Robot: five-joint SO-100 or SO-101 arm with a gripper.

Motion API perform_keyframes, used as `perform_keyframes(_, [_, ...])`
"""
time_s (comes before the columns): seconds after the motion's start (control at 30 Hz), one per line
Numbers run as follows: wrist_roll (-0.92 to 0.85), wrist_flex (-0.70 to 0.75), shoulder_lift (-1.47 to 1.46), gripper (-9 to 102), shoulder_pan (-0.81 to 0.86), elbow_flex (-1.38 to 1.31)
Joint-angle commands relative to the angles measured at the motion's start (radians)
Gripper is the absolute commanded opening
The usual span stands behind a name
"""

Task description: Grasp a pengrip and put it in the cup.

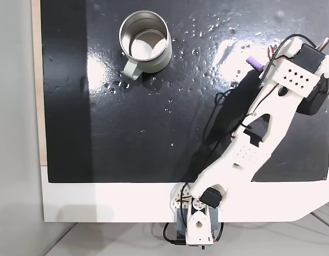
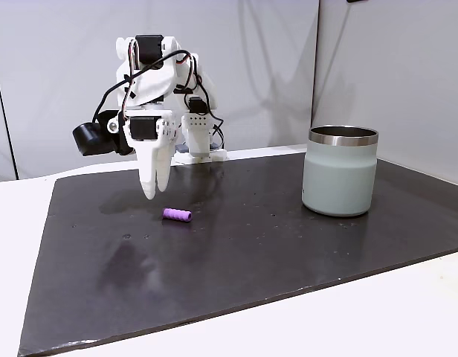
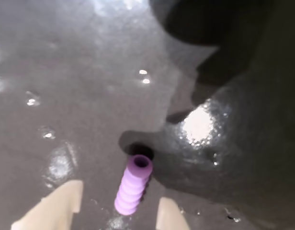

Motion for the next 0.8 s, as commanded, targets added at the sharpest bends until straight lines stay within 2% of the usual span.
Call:
perform_keyframes(0.0, [-0.009,0.031,-0.012,22,-0.031,-0.152])
perform_keyframes(0.77, [-0.018,0.020,-0.195,20,-0.081,-0.239])
